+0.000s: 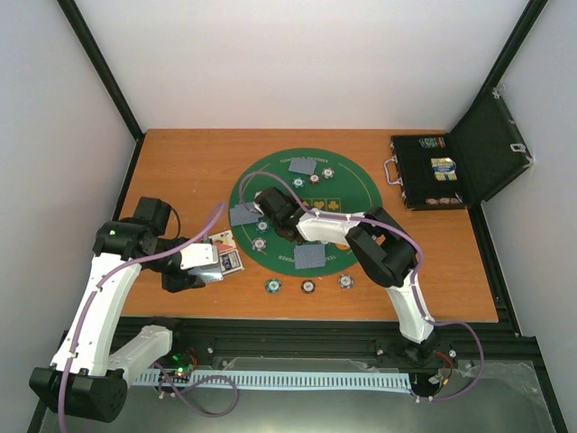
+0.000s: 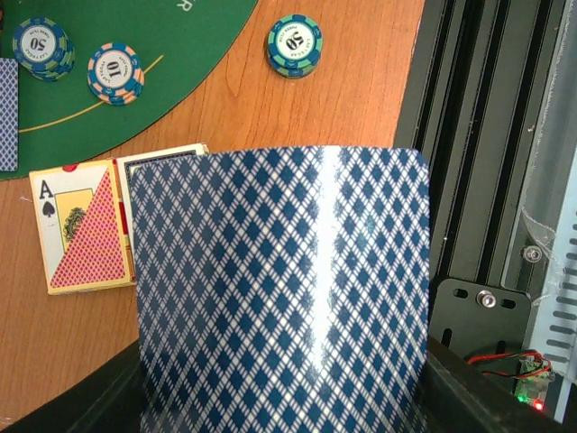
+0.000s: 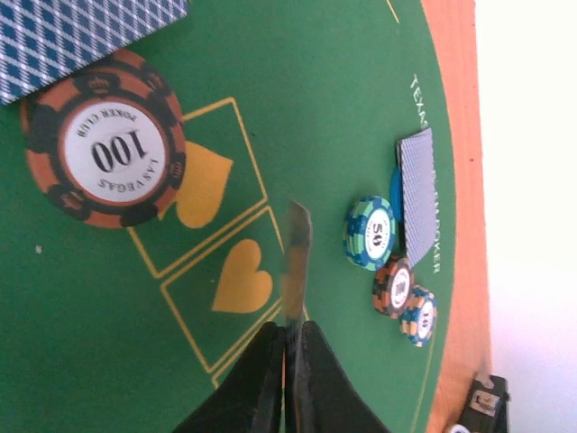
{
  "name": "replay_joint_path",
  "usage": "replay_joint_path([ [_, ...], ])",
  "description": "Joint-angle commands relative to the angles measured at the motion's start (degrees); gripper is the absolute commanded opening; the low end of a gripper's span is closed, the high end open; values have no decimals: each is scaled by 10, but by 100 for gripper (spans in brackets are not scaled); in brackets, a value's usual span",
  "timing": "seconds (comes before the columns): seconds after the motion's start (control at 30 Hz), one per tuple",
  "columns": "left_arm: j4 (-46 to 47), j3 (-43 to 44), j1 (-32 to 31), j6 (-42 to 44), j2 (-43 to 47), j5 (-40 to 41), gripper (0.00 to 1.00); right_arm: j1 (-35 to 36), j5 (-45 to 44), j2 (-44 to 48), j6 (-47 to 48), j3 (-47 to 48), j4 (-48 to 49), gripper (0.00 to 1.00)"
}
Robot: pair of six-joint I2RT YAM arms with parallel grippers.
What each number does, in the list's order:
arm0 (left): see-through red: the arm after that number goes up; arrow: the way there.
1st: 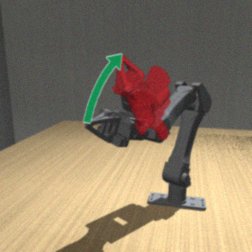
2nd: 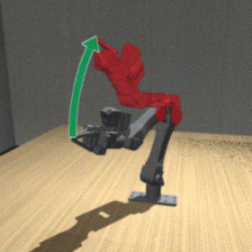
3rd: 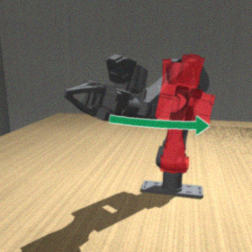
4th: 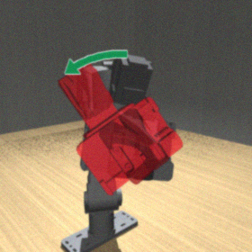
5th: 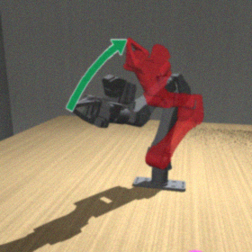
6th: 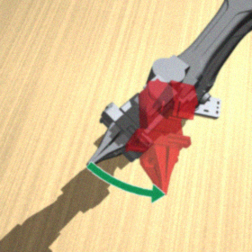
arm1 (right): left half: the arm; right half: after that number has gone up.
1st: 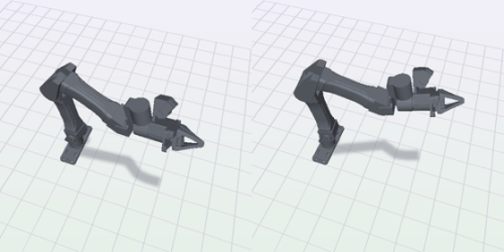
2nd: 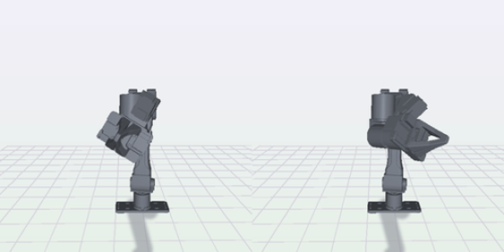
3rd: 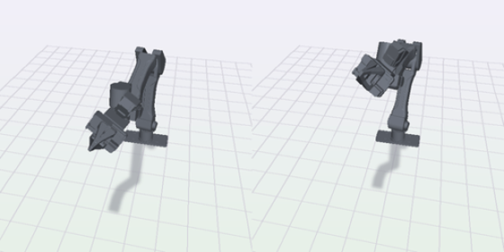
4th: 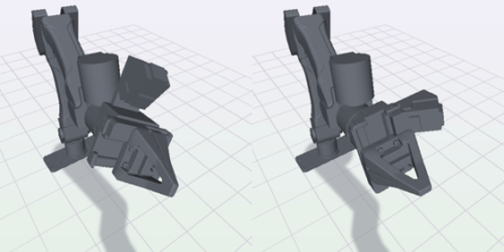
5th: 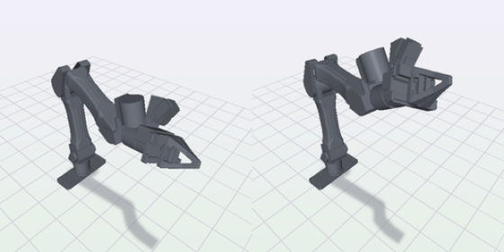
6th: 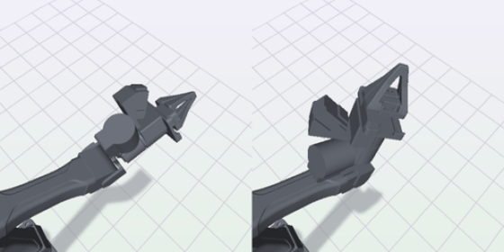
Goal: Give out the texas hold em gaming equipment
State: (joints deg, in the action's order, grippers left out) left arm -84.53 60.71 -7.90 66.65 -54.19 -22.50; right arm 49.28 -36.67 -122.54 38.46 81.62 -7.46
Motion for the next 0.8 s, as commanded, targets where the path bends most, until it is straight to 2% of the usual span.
replay_joint_path([
  [0.0,-6,22,-1,-2,6,-5,3,5,34,5,-7,25,-63,7],
  [0.07,-4,23,-1,-2,8,-6,2,6,41,18,-15,13,-68,11],
  [0.23,1,27,0,-3,16,-8,2,11,44,38,-27,-5,-89,30],
  [0.33,-4,31,-1,-4,13,-9,2,12,52,59,-49,-7,-99,50],
  [0.37,-5,32,-1,-4,12,-8,2,12,56,71,-58,-7,-102,66],
  [0.4,-6,32,0,-4,12,-6,2,13,62,83,-64,-9,-105,73],
  [0.47,-6,33,0,-3,14,-4,2,13,68,108,-83,-16,-110,76],
  [0.5,-6,34,0,-4,14,-6,2,13,74,127,-93,-23,-111,96],
  [0.53,-5,36,-1,-4,14,-6,2,13,76,140,-105,-29,-112,100],
  [0.7,-8,46,-1,-9,13,-19,2,7,57,200,-169,-70,-96,100],
  [0.77,-11,46,0,-8,13,-19,3,-13,51,224,-240,-77,-91,100],
])
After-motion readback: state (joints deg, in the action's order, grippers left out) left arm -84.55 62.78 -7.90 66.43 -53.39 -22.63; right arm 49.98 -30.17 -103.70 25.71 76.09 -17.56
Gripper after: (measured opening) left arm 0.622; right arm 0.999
